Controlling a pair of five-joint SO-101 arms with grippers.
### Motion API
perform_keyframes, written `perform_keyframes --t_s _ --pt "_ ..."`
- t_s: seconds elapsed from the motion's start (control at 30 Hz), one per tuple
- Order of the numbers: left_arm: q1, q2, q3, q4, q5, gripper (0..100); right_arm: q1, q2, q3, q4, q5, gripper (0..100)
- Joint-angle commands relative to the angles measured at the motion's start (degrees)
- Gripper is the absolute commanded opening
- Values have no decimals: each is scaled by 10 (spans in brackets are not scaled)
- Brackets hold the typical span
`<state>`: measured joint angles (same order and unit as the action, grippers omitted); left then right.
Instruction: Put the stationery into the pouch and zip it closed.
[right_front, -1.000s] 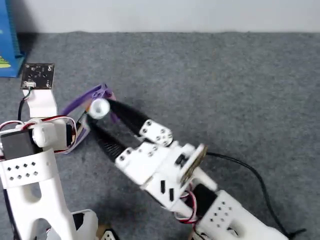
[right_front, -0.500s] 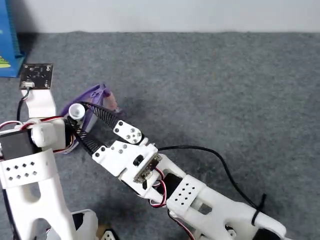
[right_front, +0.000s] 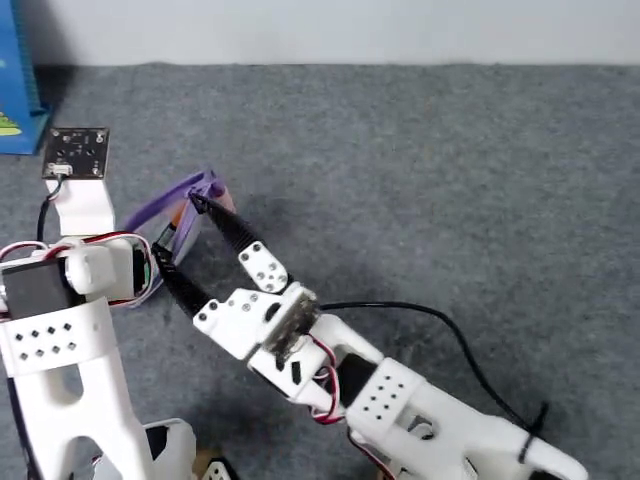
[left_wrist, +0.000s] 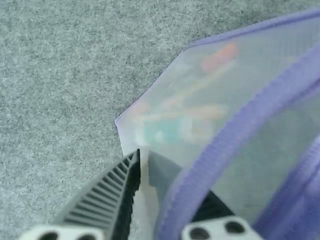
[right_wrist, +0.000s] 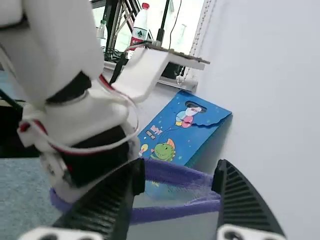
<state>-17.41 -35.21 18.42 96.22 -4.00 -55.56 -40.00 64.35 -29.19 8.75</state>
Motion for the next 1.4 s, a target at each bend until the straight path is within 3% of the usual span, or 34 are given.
perform_keyframes --t_s 0.0,0.2,0.4,0.73,1.23,1.37 --pt "-1 9 3 -5 4 13 24 -80 -8 69 -51 221" --pt "-1 9 3 -4 4 13 105 -144 -8 236 -183 221" --pt "-1 9 3 -6 4 13 135 -129 -6 265 -244 220" --pt "-1 9 3 -5 5 13 136 105 -140 253 -244 220" --pt "-2 9 34 -30 4 13 137 245 -257 252 -217 215" --pt "-2 9 34 -30 4 13 138 248 -258 250 -203 90"
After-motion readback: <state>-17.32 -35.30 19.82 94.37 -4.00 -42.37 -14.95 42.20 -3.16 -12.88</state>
